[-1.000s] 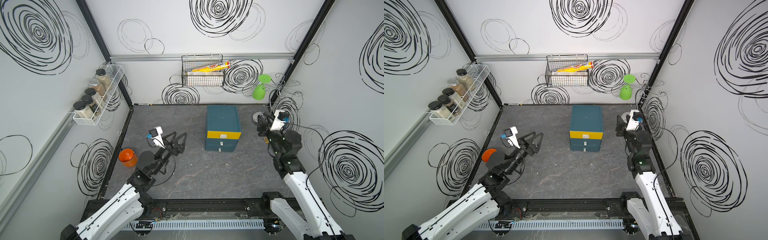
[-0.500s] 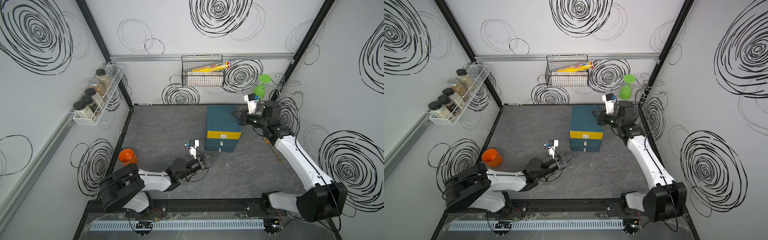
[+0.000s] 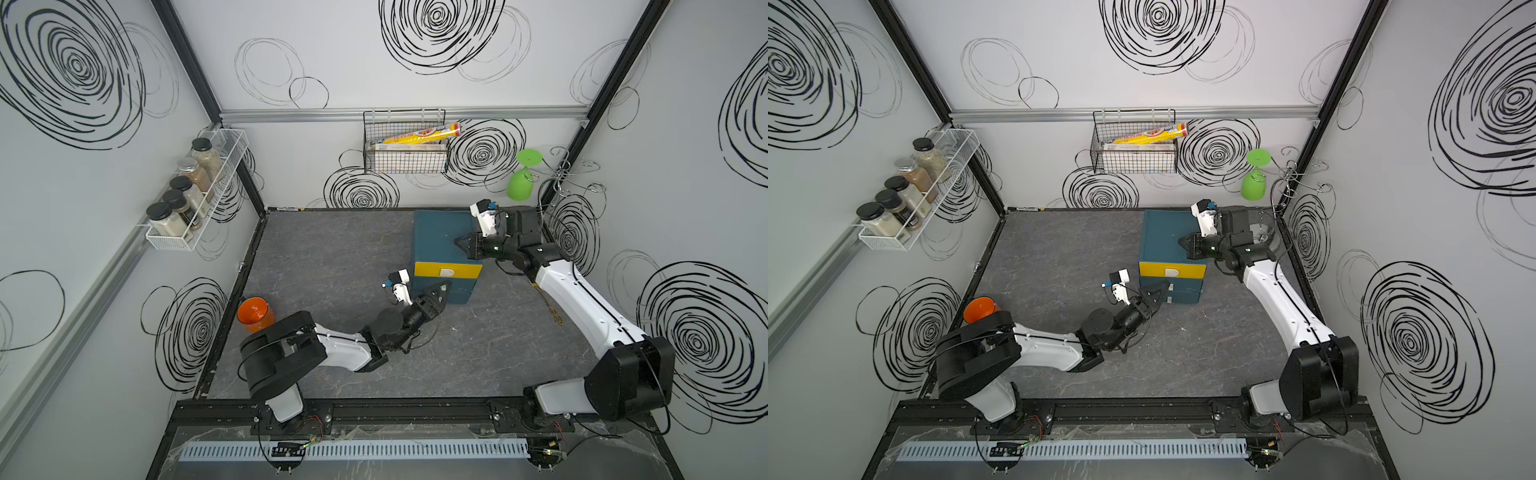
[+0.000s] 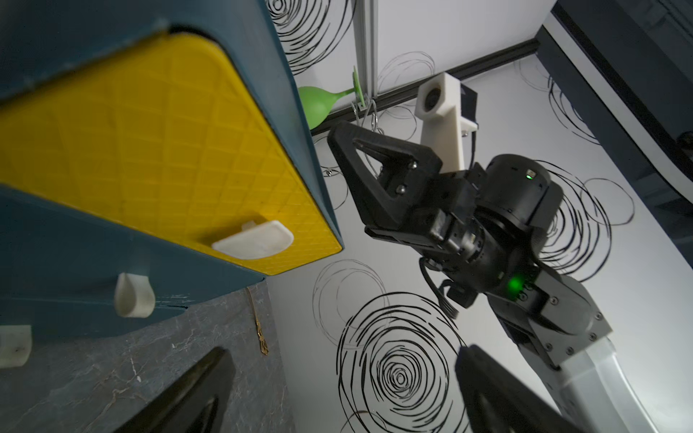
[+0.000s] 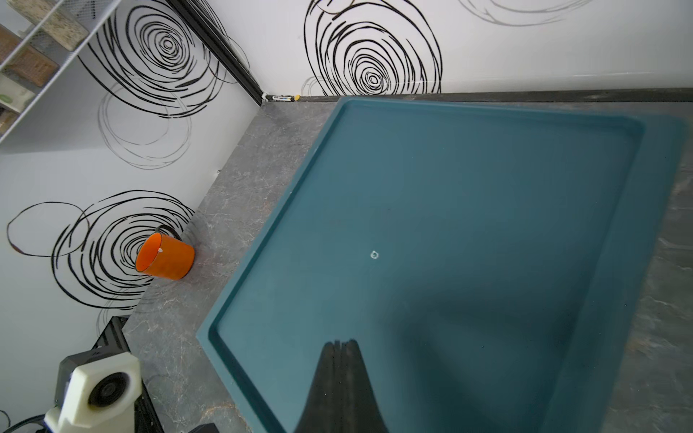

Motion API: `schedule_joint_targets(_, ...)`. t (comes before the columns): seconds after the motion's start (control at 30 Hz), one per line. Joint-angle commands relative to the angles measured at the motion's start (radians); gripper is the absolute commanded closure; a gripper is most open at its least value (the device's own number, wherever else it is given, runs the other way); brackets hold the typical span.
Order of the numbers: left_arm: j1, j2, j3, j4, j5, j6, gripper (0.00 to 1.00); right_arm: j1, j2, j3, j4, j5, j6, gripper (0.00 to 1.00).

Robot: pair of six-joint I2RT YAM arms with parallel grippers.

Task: Take the cookies out of the drawer
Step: Open the drawer in the storage box.

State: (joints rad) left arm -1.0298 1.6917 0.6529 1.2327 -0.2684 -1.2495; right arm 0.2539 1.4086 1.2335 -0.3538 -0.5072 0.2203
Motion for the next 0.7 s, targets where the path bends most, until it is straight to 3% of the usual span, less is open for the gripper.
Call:
schedule_joint_targets(0.0,0.000,0.036,0.051,-0.090,-0.112,-0.007,0.01,0.011,0.009,0.049,-0.041,0.052,-0.011,1.00)
schedule_joint_targets(0.33,0.045,0.178,0.142,-0.070,-0.125,-0.008,0.02,0.016,0.030,0.043,-0.051,0.074,-0.027,1.00)
schedule_joint_targets(0.67,0.040,0.165,0.182,-0.112,-0.164,-0.051,0.02,0.015,0.035,0.031,-0.056,0.110,-0.047,1.00)
